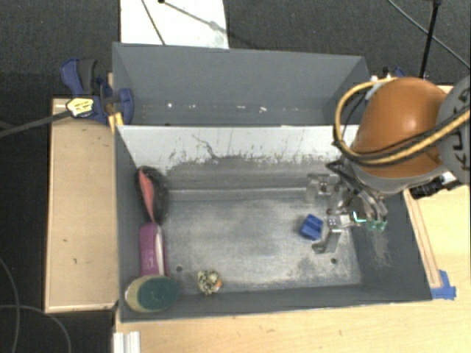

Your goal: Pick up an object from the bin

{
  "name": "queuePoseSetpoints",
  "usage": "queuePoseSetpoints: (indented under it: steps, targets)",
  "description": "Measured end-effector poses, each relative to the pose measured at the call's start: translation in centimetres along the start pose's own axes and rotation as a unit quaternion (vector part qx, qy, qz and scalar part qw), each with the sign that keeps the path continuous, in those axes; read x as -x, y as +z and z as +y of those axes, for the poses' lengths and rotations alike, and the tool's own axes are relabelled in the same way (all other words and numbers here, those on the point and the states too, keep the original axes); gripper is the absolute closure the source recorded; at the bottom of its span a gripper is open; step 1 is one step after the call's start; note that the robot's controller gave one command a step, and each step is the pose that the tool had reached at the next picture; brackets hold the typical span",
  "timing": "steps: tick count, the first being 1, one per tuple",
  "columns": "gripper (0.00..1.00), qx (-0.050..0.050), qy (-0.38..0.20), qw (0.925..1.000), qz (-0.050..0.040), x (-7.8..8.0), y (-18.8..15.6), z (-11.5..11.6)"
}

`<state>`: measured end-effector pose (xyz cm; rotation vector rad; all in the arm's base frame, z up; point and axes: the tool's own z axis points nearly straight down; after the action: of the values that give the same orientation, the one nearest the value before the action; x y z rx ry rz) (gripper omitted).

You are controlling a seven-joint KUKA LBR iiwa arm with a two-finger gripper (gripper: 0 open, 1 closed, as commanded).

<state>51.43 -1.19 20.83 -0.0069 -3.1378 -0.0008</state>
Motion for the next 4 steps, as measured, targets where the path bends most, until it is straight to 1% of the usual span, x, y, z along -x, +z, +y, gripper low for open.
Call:
queuePoseSetpoints:
  steps: [1,2,3,4]
  targets:
    - [0.0,0.0,0.212,0.9773,0.0001,4.4,14.0,-6.1]
    - [0.0,0.001,0.218,0.976,-0.0042,5.1,13.8,-3.8]
    - [0.0,0.0,0.307,0.9517,-0.0044,4.6,13.8,-7.5]
    - [0.0,0.002,0.377,0.9263,-0.0042,4.9,13.8,-2.9]
